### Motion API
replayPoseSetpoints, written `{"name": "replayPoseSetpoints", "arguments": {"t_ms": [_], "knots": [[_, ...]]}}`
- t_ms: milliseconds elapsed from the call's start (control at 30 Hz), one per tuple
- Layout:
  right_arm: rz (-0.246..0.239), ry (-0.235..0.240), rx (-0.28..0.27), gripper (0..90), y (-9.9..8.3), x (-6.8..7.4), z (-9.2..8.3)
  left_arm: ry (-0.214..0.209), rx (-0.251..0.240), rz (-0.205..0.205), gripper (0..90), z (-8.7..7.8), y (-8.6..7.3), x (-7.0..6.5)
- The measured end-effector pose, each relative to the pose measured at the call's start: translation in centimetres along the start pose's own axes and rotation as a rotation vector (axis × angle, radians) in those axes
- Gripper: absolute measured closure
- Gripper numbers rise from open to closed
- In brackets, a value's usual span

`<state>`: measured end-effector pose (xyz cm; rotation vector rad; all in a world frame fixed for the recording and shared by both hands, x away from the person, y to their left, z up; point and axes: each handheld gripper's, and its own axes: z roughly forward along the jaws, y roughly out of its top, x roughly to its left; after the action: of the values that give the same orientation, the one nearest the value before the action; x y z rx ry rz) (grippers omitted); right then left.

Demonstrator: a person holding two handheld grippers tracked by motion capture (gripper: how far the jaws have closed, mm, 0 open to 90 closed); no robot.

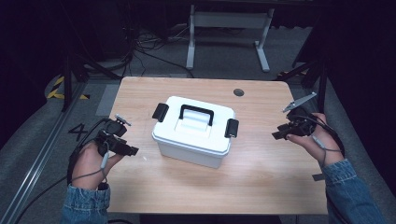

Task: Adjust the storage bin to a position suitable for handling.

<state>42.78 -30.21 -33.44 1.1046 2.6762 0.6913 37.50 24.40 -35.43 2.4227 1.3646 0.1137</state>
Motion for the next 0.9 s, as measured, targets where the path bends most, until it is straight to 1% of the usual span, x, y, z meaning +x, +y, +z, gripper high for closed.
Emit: {"name": "replayPoseSetpoints", "arguments": {"t_ms": [33,67,133,167,200,233,267,333,367,400,500,533,567,600,667,700,733,800,833,867,900], "knots": [[0.0,0.0,0.0,57.9,0.0,0.0,0.0,0.0,-0.001,0.005,41.9,0.1,0.1,0.0],[-0.011,0.005,-0.005,57.9,0.7,0.3,-0.3,0.002,0.005,0.011,41.7,0.1,0.2,0.0],[-0.019,0.013,-0.012,58.0,1.4,0.5,-0.5,0.0,0.007,0.009,41.6,0.2,0.3,0.0],[-0.019,0.013,-0.012,58.0,1.4,0.5,-0.5,0.0,0.007,0.009,41.6,0.2,0.3,0.0],[-0.029,0.021,-0.022,58.1,2.3,0.7,-0.8,-0.003,0.009,0.012,41.6,0.3,0.5,0.0],[-0.029,0.021,-0.022,58.1,2.3,0.7,-0.8,-0.003,0.009,0.012,41.6,0.3,0.5,0.0],[-0.032,0.028,-0.027,58.2,2.6,0.8,-0.8,0.004,0.009,0.027,41.6,0.3,0.6,0.0],[-0.043,0.046,-0.044,58.3,3.7,1.2,-1.2,0.001,0.009,0.026,41.6,0.4,0.7,-0.1],[-0.047,0.05,-0.049,58.5,4.1,1.4,-1.2,-0.002,0.014,0.031,41.6,0.5,0.8,-0.1],[-0.047,0.05,-0.049,58.5,4.1,1.4,-1.2,-0.002,0.014,0.031,41.6,0.5,0.8,-0.1],[-0.068,0.073,-0.064,58.7,5.6,1.9,-1.4,0.001,0.016,0.038,41.5,0.6,0.9,-0.1],[-0.081,0.086,-0.068,58.7,6.5,2.3,-1.4,-0.007,0.015,0.029,41.5,0.6,1.0,-0.1],[-0.081,0.086,-0.068,58.7,6.5,2.3,-1.4,-0.011,0.017,0.026,41.5,0.6,1.0,-0.1],[-0.1,0.102,-0.07,58.7,7.4,2.6,-1.3,-0.013,0.019,0.025,41.4,0.6,1.0,-0.1],[-0.099,0.104,-0.069,58.7,7.8,2.7,-1.2,-0.014,0.016,0.026,41.4,0.6,1.1,-0.1],[-0.106,0.106,-0.067,58.7,8.3,2.9,-1.1,-0.017,0.015,0.025,41.4,0.6,1.1,-0.1],[-0.113,0.106,-0.065,58.7,8.7,3.1,-1.0,-0.008,0.013,0.037,41.3,0.6,1.2,0.0],[-0.126,0.116,-0.063,58.7,9.8,3.5,-0.6,-0.006,0.018,0.043,41.3,0.6,1.3,0.1],[-0.126,0.116,-0.063,58.7,9.8,3.5,-0.6,-0.016,0.019,0.037,41.3,0.7,1.3,0.1],[-0.13,0.119,-0.062,58.7,10.2,3.6,-0.5,-0.018,0.016,0.032,41.3,0.8,1.3,0.1],[-0.131,0.124,-0.061,58.7,10.5,3.7,-0.4,-0.02,0.022,0.028,41.2,0.8,1.4,0.1]]}}
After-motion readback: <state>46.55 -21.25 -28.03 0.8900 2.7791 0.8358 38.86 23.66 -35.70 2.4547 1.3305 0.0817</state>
